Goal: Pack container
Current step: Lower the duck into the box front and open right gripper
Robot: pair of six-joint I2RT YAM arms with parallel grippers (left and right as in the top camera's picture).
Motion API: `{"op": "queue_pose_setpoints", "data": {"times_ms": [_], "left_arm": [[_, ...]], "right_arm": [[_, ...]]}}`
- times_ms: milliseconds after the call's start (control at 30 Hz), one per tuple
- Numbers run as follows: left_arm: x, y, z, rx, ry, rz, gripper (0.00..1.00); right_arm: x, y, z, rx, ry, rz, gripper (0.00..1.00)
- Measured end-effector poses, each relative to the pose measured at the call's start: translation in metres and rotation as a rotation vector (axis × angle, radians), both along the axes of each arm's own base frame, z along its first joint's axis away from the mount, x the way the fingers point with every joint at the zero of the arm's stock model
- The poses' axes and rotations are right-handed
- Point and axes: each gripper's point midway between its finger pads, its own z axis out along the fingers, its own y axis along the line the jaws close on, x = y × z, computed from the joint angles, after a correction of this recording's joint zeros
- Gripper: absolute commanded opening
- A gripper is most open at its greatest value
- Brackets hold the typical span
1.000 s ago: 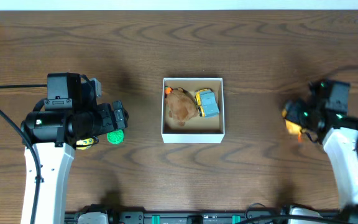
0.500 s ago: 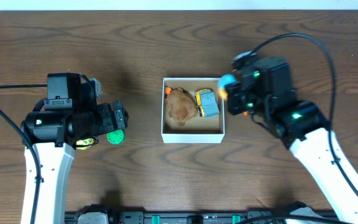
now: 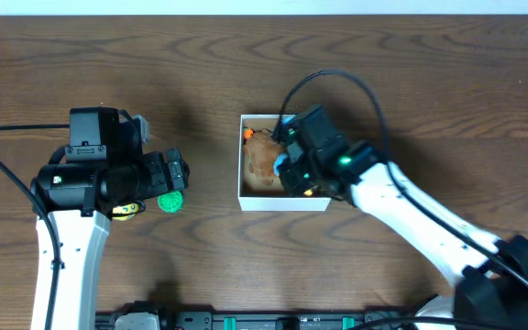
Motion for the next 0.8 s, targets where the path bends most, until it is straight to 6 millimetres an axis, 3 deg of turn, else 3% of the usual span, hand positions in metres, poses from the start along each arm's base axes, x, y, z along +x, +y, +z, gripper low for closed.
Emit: {"op": "queue_pose_setpoints", "data": {"times_ms": [200, 333, 400, 700, 800], "left_arm": [[0.000, 0.000, 0.000, 0.000, 0.000, 0.000, 0.98], [0.000, 0.000, 0.000, 0.000, 0.000, 0.000, 0.98], [0.000, 0.000, 0.000, 0.000, 0.000, 0.000, 0.98], [0.000, 0.000, 0.000, 0.000, 0.000, 0.000, 0.98], [0.000, 0.000, 0.000, 0.000, 0.000, 0.000, 0.98]], "right_arm": [[-0.018, 0.015, -0.030, -0.042, 0.072, 0.060, 0.03], [-0.018, 0.016, -0.031, -0.044, 0.071, 0.062, 0.29], [-0.017, 0.015, -0.031, -0.049, 0.065, 0.061, 0.50], [-0.007, 0.001, -0.031, -0.059, 0.068, 0.022, 0.50], [-0.001, -0.003, -0.019, -0.046, 0.042, 0.010, 0.54]]}}
